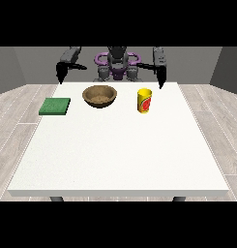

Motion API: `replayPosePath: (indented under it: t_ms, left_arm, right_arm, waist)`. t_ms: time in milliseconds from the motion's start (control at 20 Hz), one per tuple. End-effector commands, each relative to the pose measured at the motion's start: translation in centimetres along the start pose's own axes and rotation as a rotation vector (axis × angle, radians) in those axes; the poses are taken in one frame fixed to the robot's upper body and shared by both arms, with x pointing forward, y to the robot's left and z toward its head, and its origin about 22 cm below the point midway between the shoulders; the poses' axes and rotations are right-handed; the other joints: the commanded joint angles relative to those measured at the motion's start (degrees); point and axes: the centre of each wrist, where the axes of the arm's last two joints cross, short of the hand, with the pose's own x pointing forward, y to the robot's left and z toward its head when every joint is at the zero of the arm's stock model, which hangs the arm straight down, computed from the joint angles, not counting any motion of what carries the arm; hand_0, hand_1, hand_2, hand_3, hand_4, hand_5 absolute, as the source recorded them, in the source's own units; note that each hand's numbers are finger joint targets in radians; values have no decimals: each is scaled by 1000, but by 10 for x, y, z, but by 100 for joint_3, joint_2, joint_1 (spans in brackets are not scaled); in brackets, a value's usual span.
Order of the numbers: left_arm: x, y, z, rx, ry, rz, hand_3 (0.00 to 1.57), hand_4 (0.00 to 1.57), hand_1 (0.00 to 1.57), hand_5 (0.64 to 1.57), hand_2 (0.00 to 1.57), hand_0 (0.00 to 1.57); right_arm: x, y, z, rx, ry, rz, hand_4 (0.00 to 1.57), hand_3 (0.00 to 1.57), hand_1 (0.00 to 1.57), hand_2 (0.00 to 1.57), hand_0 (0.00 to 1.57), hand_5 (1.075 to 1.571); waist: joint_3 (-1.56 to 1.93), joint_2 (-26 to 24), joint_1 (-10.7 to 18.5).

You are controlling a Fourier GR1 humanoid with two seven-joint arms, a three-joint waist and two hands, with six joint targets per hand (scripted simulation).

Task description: Pick the cup and pour the ball into the bowl, then pick the bowl and place it on the pad

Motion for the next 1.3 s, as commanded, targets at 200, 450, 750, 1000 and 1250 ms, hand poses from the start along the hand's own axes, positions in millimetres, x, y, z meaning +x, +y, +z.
replayPosePath:
  t_ms: [200,450,750,1000,1250]
  left_arm:
    - [-32,-2,-6,54,-49,-54,0,0,0,1233,0,0]
    - [-52,-14,3,57,-43,-17,0,0,0,1276,0,0]
    - [-77,-19,-1,82,-48,-25,0,0,0,1245,0,0]
    - [-81,23,1,132,-39,-210,1571,474,1240,1442,1571,1240]
    - [-86,11,-2,208,-74,-442,1571,833,1312,1511,1571,1312]
  right_arm:
    - [-10,-42,-3,-13,-41,-11,0,0,0,0,0,1563]
    - [-22,-68,7,-35,-73,-15,0,0,0,0,0,1559]
    - [-11,-62,-12,-8,-66,-18,0,0,0,0,0,1558]
    - [-1,-71,-14,26,-86,-31,0,0,0,0,0,1561]
    - [10,-72,-22,85,-126,-33,0,0,0,0,0,1556]
  waist:
    - [0,301,-141]
    - [1,484,-114]
    - [-2,465,-220]
    - [-1,573,-449]
    - [-4,891,-971]
